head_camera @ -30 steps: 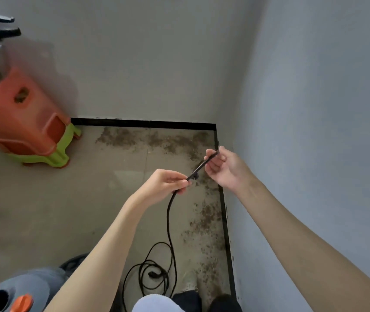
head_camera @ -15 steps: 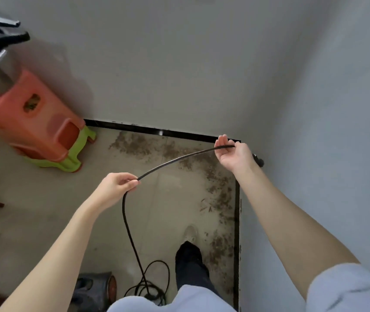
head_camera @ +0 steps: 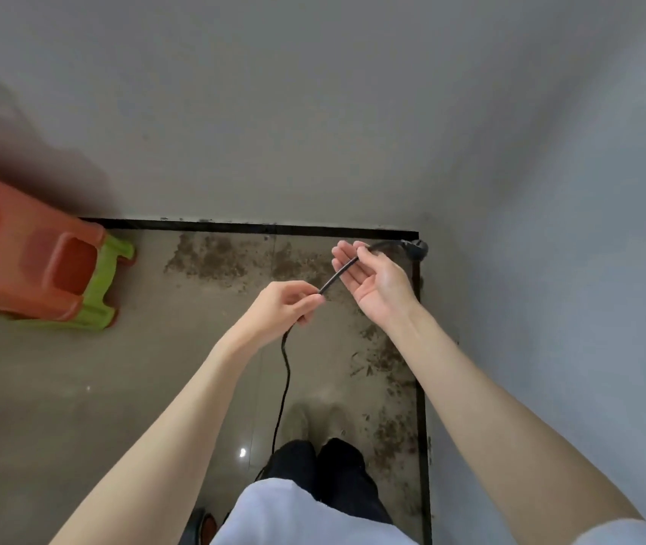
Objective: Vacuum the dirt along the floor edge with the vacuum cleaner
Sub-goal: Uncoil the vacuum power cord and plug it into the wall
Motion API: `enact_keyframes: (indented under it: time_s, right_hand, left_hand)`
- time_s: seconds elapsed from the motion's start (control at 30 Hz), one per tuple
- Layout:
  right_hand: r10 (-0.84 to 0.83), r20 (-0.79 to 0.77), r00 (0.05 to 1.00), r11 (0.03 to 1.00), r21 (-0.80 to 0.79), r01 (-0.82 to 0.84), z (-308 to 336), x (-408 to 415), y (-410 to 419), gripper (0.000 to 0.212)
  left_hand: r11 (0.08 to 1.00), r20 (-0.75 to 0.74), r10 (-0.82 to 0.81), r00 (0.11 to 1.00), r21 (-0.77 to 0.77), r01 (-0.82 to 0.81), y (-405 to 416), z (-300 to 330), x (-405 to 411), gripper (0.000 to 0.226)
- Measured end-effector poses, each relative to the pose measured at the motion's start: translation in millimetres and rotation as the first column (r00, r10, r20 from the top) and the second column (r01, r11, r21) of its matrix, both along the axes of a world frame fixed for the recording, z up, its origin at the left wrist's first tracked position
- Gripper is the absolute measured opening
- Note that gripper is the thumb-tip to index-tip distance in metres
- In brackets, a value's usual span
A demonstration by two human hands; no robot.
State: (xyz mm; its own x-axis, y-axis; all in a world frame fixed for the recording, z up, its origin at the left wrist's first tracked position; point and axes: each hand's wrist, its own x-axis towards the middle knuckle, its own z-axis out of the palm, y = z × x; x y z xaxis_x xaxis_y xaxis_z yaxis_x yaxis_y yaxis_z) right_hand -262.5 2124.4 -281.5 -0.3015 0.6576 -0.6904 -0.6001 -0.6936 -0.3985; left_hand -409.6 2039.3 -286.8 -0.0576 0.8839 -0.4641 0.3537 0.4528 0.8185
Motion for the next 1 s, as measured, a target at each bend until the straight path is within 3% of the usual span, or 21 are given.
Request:
enact_keyframes:
  time_s: [0.07,0.2,0.3,0.43,0.57,0.7,0.77,0.8,0.87,0.93,1.0]
  right_hand:
    - [-0.118,-0.013,0.993,0.990,-0.078,0.116,-7.0,9.3,19.6,0.016]
    - [-0.392,-0.024,0.920,0.889,-0.267,0.372,-36.3,35.5,52.6,0.045]
    - [-0.438,0.011,0.899,0.859,-0.289,0.422,-68.5,42.1,56.6,0.038]
    - [-0.312,0.189,0.931,0.904,-0.244,0.352,-114.2,48.9,57.0,0.018]
    - [-0.189,0.335,0.923,0.934,-0.228,0.274,-162.7,59.4,55.6,0.008]
    - [-0.030,0.507,0.861,0.974,-0.179,0.139,-215.2,75.1,47.6,0.012]
    - [0.029,0.624,0.781,0.991,-0.122,0.061,-240.0,94.2,41.2,0.018]
    - [0.097,0.740,0.666,0.995,-0.093,-0.041,-253.1,107.3,36.0,0.023]
    - [0.196,0.954,0.227,0.916,-0.095,-0.388,-279.4,138.9,21.7,0.026]
    - [0.042,0.958,-0.282,0.655,-0.239,-0.716,-306.5,175.8,6.8,0.027]
    - [-0.263,0.735,-0.625,0.345,-0.533,-0.772,-326.6,210.9,-1.9,0.037]
  left_hand:
    - [0.999,-0.021,-0.034,0.999,-0.010,0.034,18.1,-9.7,-4.1,0.017]
    - [0.983,-0.130,-0.162,0.978,-0.104,0.149,46.5,-40.3,-26.9,0.023]
    - [0.956,-0.205,-0.274,0.940,-0.168,0.242,74.3,-66.8,-41.8,0.021]
    - [0.919,-0.240,-0.384,0.892,-0.198,0.342,108.5,-105.6,-38.3,0.003]
    - [0.903,-0.225,-0.428,0.876,-0.053,0.427,135.4,-151.0,10.5,0.014]
    - [0.888,-0.172,-0.445,0.879,0.039,0.458,142.4,-210.4,73.9,0.025]
    - [0.890,-0.180,-0.435,0.882,0.063,0.452,140.9,-249.0,95.2,0.028]
    - [0.896,-0.184,-0.427,0.885,0.050,0.442,139.1,-269.8,103.8,0.030]
    - [0.903,-0.184,-0.423,0.887,0.003,0.430,133.5,-313.2,119.7,0.029]
    - [0.906,-0.181,-0.419,0.890,-0.023,0.422,127.2,-353.4,136.3,0.025]
    - [0.906,-0.178,-0.420,0.890,-0.021,0.424,120.7,-387.8,155.6,0.025]
